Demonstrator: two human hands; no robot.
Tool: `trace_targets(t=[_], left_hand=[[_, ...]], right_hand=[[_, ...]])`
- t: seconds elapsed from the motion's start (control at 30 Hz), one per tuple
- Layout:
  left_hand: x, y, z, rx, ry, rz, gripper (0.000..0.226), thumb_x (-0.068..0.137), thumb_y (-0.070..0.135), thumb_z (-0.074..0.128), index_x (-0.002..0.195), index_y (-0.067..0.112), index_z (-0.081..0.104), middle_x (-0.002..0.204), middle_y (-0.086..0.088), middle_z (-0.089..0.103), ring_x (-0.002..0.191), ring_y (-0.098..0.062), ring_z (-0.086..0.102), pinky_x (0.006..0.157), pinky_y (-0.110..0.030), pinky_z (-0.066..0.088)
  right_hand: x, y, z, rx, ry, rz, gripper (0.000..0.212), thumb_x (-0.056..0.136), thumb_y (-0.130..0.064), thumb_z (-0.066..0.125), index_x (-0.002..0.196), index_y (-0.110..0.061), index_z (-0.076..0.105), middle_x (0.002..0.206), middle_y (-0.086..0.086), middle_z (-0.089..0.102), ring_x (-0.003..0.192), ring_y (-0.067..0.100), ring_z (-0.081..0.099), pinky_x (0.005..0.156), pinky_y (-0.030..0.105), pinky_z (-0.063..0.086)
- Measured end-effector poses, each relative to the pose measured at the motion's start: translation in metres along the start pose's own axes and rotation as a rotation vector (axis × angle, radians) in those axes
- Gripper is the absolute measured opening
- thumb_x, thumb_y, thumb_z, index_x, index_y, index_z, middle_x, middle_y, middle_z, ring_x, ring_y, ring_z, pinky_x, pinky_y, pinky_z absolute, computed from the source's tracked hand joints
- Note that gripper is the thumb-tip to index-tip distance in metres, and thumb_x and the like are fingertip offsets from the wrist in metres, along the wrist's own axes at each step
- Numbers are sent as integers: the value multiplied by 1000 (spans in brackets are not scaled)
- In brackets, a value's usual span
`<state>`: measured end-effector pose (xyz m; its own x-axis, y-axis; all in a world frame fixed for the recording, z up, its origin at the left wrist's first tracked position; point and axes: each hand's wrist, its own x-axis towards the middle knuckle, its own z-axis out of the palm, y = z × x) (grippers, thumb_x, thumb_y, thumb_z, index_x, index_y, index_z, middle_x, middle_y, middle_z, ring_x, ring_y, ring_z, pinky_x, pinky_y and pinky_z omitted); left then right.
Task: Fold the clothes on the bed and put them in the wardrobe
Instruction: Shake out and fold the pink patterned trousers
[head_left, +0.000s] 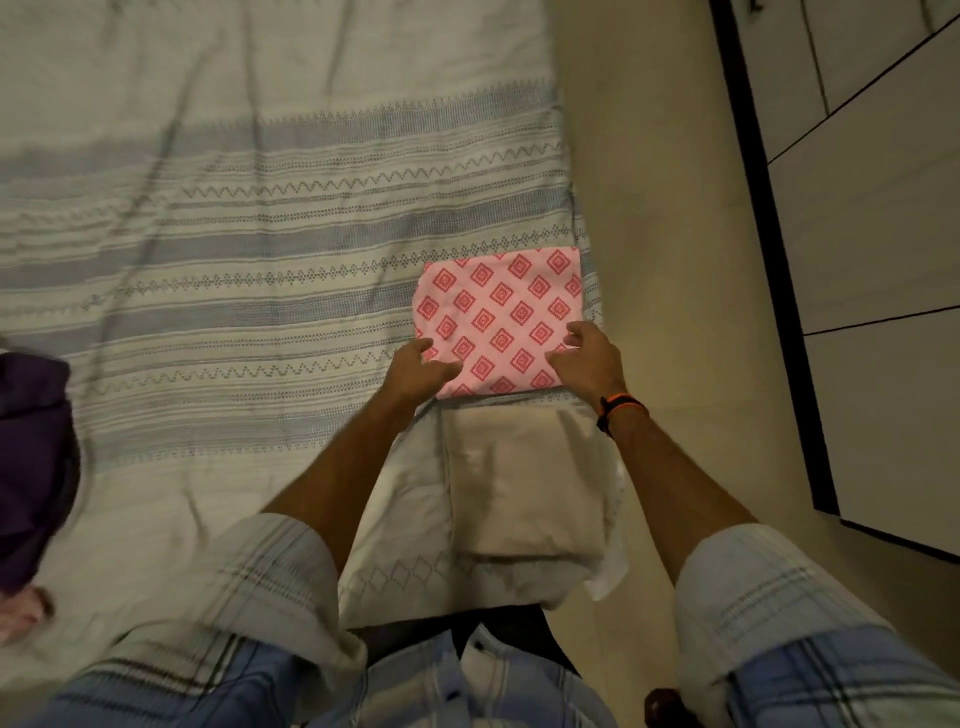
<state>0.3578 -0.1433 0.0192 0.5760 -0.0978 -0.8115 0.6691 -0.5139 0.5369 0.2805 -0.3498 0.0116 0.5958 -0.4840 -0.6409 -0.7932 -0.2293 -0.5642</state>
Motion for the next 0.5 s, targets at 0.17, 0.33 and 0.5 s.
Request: trace_targets(t=[0.17, 0.33, 0.5], left_hand=[[-58, -11, -15, -24, 53, 79, 67, 85, 13, 75, 144, 7, 43, 145, -15, 46, 128, -27, 50, 100, -38, 45], [-111, -40, -54, -73, 103, 130, 65, 86, 12, 73, 144, 9, 43, 143, -15, 48, 119, -23, 54, 93, -34, 48], [-165, -92, -112, -177, 197, 157, 55, 88, 14, 72, 138, 8, 49, 139, -15, 49, 112, -21, 54, 97, -35, 47]], right_hand=[[-54, -10, 1, 13, -4, -120, 50, 87, -15, 72, 132, -9, 53, 123, 7, 61, 104, 20, 59, 94, 32, 50], [-106, -27, 21, 11, -17, -244, 42, 86, -15, 72, 125, -10, 57, 118, 5, 63, 107, 23, 61, 95, 38, 52], [-167, -49, 69, -10, -96, -380, 37, 86, -14, 72, 121, -9, 59, 114, 4, 65, 96, 16, 60, 84, 24, 49]])
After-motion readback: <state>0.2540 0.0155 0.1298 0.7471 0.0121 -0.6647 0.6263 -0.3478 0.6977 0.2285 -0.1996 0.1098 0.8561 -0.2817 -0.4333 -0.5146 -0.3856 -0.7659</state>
